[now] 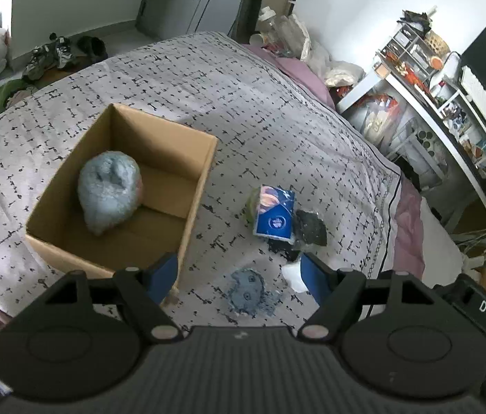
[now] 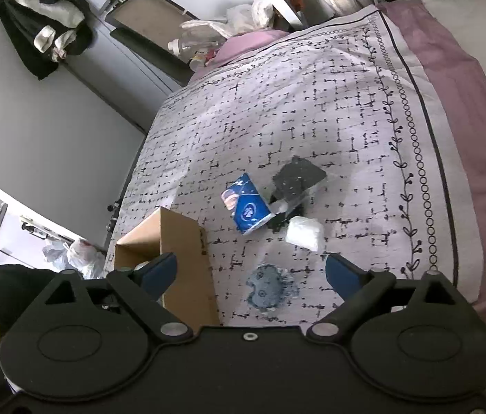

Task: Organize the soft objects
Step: 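Grasp the blue patterned cloth with the left tool while the right tool grasps the white tissue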

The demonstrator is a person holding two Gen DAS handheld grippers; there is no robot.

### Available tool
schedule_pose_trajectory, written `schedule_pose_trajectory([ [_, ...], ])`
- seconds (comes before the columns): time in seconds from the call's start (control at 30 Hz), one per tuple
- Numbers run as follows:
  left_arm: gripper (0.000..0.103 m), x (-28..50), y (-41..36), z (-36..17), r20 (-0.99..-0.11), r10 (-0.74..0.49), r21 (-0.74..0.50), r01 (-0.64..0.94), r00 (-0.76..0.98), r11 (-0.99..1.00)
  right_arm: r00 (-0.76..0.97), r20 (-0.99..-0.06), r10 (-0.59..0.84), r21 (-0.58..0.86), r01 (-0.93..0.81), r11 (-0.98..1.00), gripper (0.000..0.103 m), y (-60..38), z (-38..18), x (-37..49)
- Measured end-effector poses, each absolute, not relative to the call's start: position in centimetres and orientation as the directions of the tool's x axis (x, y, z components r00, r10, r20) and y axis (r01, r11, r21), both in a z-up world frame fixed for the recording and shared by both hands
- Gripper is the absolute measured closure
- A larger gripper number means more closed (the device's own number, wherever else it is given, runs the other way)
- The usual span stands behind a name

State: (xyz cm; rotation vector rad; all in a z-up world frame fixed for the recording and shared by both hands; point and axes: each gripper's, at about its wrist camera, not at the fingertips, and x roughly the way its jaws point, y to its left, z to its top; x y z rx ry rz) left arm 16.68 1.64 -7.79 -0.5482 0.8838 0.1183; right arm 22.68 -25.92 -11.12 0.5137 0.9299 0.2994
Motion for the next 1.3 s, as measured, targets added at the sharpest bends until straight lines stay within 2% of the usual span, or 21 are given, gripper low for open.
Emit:
schedule_pose_trajectory([
  [0.4,0.026,17.7,-1.2,-9.6,-0.791,-0.102,-0.360,-0.323,0.604,0.875,0.538,-0.690,0.484,0.582,0.015,0.813,0.010,-28.6,-14.2,24.4],
  [1.03,0.030,21.4,-3.7,-16.0,-0.836,-0.157,-0.359,-0.308,0.525,0.881,0.487,-0.708,0.512,0.623,0.089,0.777,0.010,-28.4,-18.8,27.9],
  [1.23,0.038,22.5,-4.0,-18.3,-0.852,-0.162,-0.347,-0.305,0.499,0.887,0.458,-0.702,0.546,0.649,0.095,0.755,0.010,-28.1,-20.3,29.1],
  [1.3,0.043,22.8,-3.9,-19.1,-0.856,-0.164,-0.348,-0.311,0.489,0.884,0.464,-0.698,0.546,0.651,0.091,0.754,0.011,-28.0,-20.5,29.4],
])
